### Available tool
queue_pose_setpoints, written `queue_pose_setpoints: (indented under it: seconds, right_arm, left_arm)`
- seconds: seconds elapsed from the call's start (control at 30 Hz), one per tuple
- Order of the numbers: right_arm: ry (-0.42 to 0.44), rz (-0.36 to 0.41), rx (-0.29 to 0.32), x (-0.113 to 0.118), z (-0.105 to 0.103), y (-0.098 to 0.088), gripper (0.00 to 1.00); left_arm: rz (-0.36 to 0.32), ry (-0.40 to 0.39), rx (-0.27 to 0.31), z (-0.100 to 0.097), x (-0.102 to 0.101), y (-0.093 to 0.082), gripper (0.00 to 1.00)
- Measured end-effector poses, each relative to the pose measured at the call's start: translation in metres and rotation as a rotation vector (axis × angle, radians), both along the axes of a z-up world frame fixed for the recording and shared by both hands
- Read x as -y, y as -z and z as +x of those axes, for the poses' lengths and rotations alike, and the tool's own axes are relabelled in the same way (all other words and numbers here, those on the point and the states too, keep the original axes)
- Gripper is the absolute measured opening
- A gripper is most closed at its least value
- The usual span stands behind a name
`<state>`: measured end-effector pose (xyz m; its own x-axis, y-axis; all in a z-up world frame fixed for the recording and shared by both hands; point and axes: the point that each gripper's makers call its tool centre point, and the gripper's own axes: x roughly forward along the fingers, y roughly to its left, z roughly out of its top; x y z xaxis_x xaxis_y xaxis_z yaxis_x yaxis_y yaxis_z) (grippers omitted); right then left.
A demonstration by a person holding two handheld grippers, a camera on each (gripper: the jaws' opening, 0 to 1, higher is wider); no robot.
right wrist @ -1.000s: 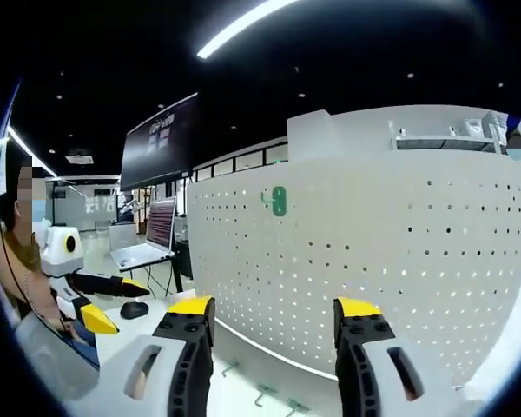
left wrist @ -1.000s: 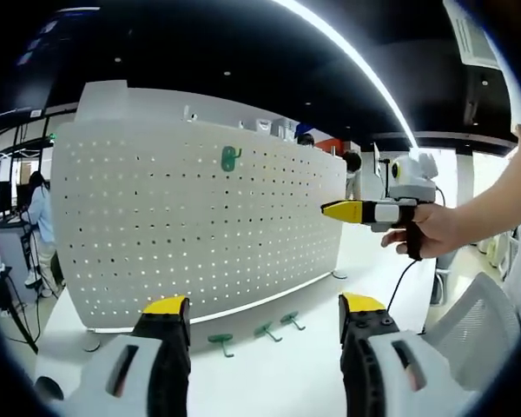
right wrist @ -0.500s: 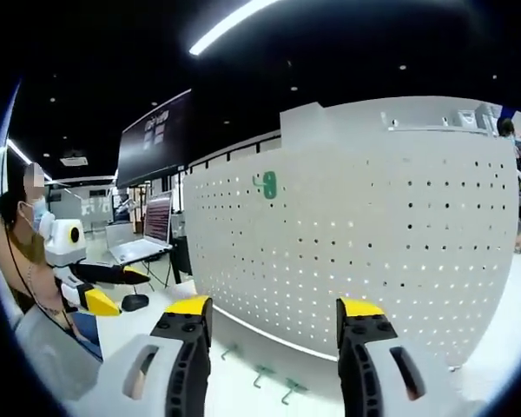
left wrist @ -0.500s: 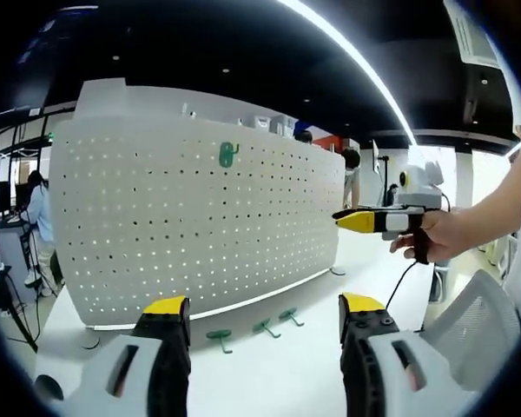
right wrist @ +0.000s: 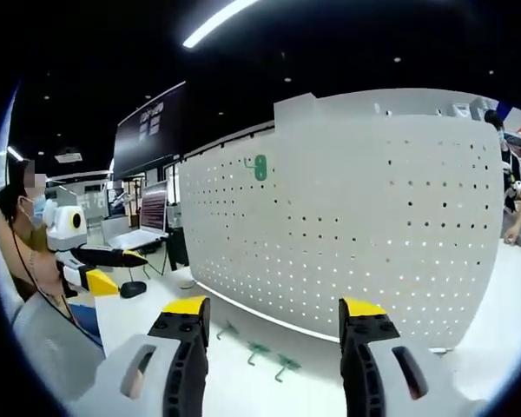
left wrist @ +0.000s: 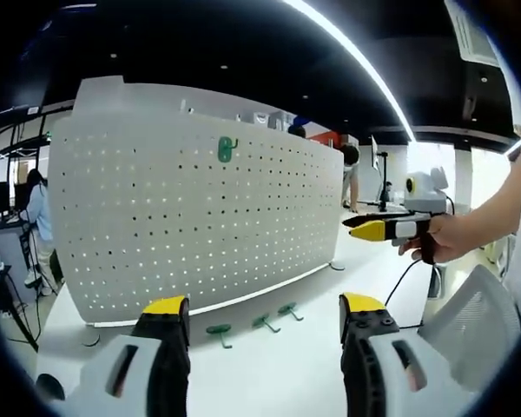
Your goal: Insert the hook assembly into the mounting plate slot until the hook locks in place.
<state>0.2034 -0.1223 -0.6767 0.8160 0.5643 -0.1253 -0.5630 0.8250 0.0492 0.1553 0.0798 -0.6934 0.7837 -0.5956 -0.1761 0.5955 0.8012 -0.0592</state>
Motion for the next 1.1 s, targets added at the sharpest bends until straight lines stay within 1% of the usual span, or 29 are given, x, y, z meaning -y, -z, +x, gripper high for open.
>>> queue_pose_setpoints:
  seconds: [0.37, 0.7, 0.87, 0.97, 1.1]
  right_arm:
    - [0.009, -0.022, -0.041, 0.013, -0.011, 0.017, 0.60]
    - [0.012, -0.032, -0.094, 0.026, -0.029, 0.037, 0.61]
    - [0.006, -0.041, -0.114, 0.030, -0.038, 0.044, 0.62]
    - [0.000, -0.047, -0.133, 0.033, -0.044, 0.050, 0.62]
    - [-0.002, -0.054, -0.145, 0.037, -0.049, 0.054, 0.63]
  left_arm:
    - [0.010, 0.006, -0.014, -0.001, -0.004, 0.004, 0.72]
    - [0.023, 0.006, -0.042, -0.007, -0.012, 0.014, 0.73]
    - [0.027, 0.002, -0.052, -0.008, -0.017, 0.018, 0.73]
    - [0.035, -0.009, -0.059, -0.008, -0.023, 0.019, 0.73]
    - [0.036, -0.024, -0.063, -0.007, -0.031, 0.019, 0.73]
